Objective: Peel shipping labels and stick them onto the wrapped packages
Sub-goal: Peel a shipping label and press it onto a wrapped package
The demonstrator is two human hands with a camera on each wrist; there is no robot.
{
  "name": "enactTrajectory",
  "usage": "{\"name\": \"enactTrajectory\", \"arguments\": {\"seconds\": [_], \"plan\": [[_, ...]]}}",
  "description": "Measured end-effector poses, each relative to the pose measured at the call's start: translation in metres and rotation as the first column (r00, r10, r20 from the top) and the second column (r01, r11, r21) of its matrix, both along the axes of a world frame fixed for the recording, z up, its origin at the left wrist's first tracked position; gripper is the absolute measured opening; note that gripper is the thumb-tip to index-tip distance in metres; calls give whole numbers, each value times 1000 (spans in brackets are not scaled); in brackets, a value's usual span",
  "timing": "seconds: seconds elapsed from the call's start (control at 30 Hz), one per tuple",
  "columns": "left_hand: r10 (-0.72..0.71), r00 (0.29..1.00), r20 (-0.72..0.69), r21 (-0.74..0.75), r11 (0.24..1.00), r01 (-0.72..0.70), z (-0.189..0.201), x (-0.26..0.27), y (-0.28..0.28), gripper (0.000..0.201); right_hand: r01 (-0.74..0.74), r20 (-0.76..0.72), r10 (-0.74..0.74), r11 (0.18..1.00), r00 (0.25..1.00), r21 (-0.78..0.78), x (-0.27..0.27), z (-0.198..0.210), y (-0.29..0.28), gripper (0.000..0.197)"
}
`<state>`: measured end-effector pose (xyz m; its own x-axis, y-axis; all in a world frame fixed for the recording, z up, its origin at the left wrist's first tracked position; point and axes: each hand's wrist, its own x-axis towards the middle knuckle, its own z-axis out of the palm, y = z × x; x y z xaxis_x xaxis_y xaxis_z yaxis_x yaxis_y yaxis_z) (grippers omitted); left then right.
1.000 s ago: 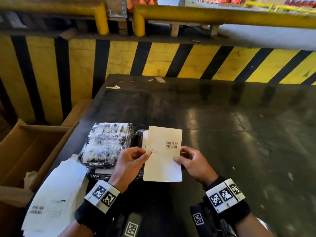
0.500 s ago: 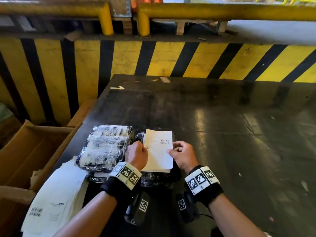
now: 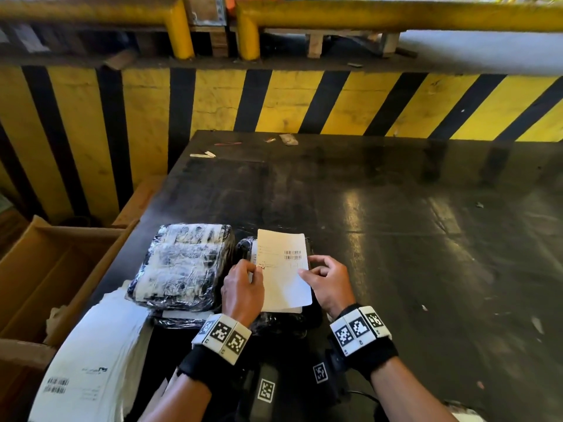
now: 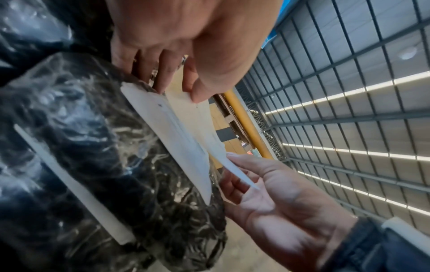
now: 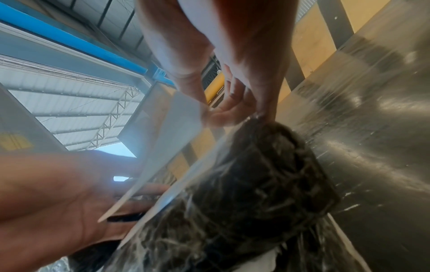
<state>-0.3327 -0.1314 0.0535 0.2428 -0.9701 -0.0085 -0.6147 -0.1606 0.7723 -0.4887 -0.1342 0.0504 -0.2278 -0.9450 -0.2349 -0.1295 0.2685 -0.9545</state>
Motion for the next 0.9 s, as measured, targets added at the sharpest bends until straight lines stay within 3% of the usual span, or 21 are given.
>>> {"name": "enactTrajectory", "arguments": {"seconds": [0.17,0.4,0.9], "plan": [[-36,995,-98,30,999,40,0,-5,16,16,0,-7,0,1000,1000,6,-13,1,16,27],[-33,998,-53,17,999,34,-3,3,12,15,22,-79,-25,999,997,-39,-4,-4,25,17],[-7,997,-74,103,995,15,-7,4,3,14,40,-113,-41,999,993,-13,-1,-9,16,35]]}}
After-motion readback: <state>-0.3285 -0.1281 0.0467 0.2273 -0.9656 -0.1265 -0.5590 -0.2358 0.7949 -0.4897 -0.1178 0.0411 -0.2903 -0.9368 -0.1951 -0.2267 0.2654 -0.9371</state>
